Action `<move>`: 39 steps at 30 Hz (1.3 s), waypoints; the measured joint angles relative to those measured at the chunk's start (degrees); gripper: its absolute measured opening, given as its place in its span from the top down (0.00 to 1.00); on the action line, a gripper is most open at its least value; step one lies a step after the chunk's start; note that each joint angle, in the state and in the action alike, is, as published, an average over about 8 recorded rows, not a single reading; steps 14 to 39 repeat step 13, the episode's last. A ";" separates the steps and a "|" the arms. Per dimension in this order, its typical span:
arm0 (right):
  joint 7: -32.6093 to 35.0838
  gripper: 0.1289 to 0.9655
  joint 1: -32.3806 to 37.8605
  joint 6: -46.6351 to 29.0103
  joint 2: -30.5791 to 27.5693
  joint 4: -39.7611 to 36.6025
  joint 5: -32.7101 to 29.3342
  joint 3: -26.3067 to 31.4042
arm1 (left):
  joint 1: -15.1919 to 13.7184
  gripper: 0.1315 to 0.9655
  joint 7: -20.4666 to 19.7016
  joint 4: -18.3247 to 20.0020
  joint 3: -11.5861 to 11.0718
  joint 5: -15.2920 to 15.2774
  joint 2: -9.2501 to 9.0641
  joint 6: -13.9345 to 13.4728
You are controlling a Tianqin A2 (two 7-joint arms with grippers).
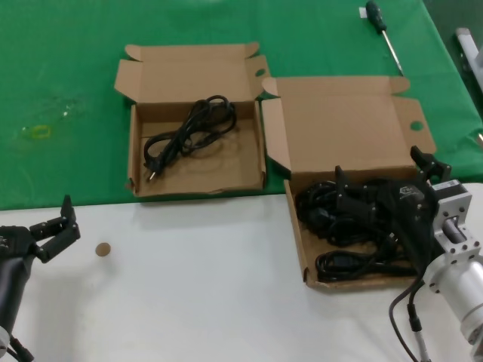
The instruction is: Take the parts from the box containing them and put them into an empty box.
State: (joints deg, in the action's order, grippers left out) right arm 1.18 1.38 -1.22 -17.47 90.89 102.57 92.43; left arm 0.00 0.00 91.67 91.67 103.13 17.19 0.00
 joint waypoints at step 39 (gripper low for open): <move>0.00 0.00 0.00 0.00 0.00 0.00 0.00 0.00 | 0.00 0.00 0.00 0.00 0.00 0.00 0.00 0.00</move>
